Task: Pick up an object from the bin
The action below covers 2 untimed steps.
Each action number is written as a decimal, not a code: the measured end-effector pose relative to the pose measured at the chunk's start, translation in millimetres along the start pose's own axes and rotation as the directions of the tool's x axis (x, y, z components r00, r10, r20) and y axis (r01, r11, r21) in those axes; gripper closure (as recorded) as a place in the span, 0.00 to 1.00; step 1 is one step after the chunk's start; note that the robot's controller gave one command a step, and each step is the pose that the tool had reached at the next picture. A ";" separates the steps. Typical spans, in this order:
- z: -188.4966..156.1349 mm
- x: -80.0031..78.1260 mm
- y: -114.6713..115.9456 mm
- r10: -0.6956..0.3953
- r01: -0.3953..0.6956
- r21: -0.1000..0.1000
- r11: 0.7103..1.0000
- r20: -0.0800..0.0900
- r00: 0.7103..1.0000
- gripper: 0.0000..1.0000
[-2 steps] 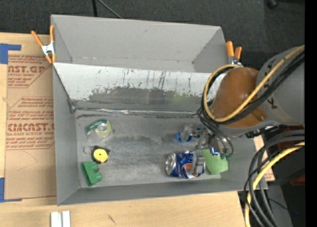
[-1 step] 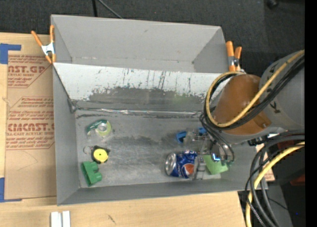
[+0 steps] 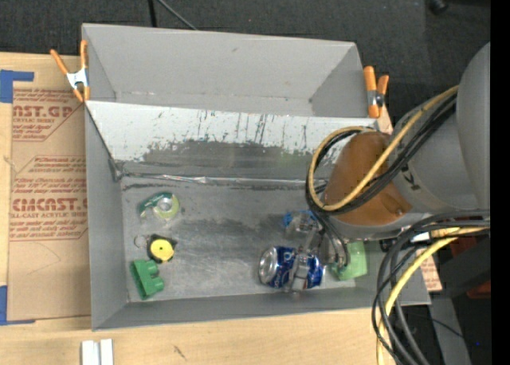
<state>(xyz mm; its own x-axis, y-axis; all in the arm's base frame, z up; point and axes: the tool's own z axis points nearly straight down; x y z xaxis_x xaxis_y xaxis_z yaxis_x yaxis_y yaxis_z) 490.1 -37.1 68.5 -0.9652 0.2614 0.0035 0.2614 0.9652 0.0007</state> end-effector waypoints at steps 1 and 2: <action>-1.8 17.1 31.3 -0.161 0.161 0.001 0.987 0.010 0.987 0.00; -1.1 18.8 30.2 -0.160 0.160 0.002 0.987 0.003 0.987 1.00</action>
Offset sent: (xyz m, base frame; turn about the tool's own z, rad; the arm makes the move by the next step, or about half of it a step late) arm -0.0101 0.0339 0.0015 -0.1608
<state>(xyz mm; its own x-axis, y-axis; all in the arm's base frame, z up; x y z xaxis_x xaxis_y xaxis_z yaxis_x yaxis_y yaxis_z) 479.9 -3.0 69.7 -0.9946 0.1034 0.0007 0.1034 0.9946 -0.0004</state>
